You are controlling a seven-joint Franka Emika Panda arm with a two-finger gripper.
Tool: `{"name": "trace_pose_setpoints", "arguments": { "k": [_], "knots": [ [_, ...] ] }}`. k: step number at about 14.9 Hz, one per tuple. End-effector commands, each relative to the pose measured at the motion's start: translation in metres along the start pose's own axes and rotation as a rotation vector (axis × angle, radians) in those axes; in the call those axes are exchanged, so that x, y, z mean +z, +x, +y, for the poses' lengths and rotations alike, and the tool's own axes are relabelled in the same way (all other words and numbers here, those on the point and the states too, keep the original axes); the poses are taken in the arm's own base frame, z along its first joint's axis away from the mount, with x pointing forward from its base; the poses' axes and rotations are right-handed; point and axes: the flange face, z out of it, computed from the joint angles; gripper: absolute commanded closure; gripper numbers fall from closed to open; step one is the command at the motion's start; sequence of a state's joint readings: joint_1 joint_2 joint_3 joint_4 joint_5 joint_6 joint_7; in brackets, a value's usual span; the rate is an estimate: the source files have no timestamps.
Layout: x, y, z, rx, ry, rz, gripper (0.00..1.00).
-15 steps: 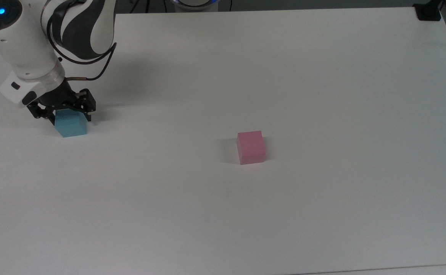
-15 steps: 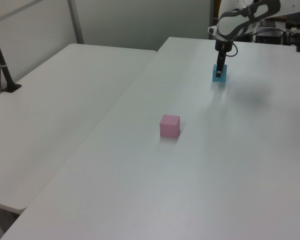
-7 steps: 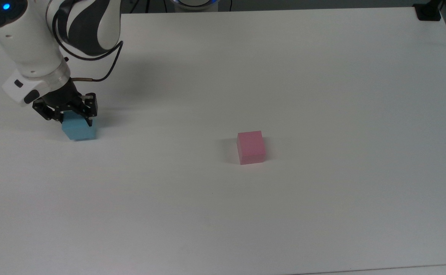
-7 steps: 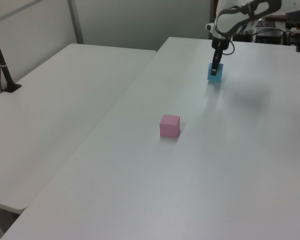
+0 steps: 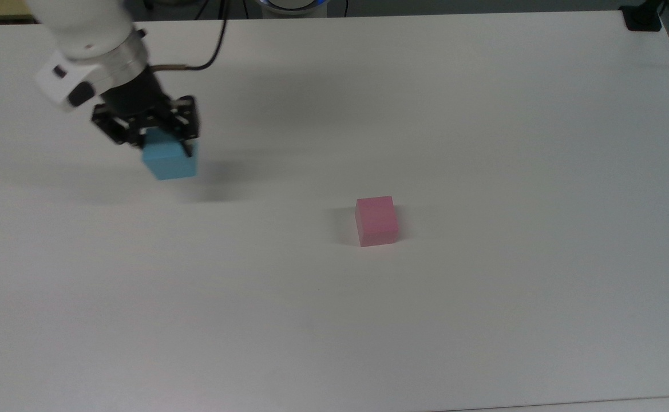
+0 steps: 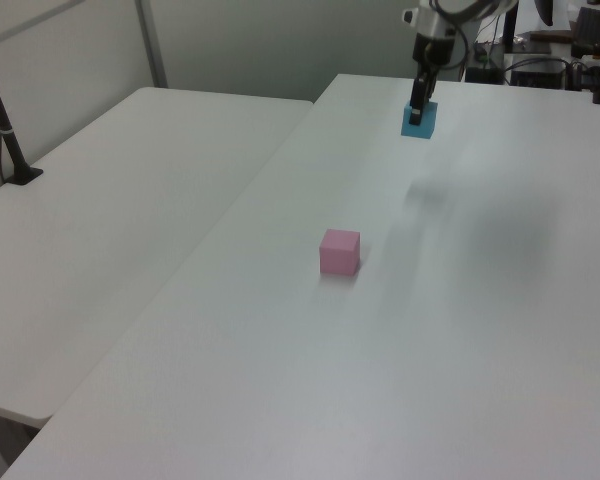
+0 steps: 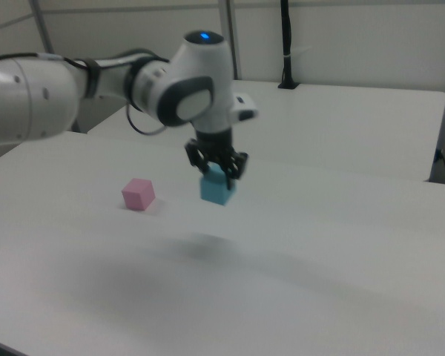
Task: Put blue cube on pink cube
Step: 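Lift the blue cube and carry it above the pink cube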
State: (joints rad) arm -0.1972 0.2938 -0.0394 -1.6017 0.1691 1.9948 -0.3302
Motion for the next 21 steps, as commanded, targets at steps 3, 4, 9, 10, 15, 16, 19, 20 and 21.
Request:
{"name": "trace_pose_setpoints", "arguments": {
  "k": [3,4,9,10,15,16,19,20,21],
  "knots": [
    [-0.037,0.020,-0.120,0.146,-0.050,-0.027,0.65],
    [-0.041,0.020,-0.134,0.133,-0.049,-0.041,0.65],
    [-0.060,0.028,-0.190,0.029,-0.130,-0.085,0.65],
    [-0.057,0.028,-0.207,0.001,-0.138,-0.087,0.65],
    [-0.024,0.038,-0.250,0.043,-0.135,-0.074,0.65],
    [-0.014,0.040,-0.257,0.051,-0.136,-0.072,0.65],
    [0.014,0.045,-0.275,0.052,-0.133,-0.066,0.65],
    [0.029,0.048,-0.276,0.068,-0.133,-0.065,0.65],
    [0.039,0.051,-0.282,0.080,-0.134,-0.059,0.65]
  ]
}}
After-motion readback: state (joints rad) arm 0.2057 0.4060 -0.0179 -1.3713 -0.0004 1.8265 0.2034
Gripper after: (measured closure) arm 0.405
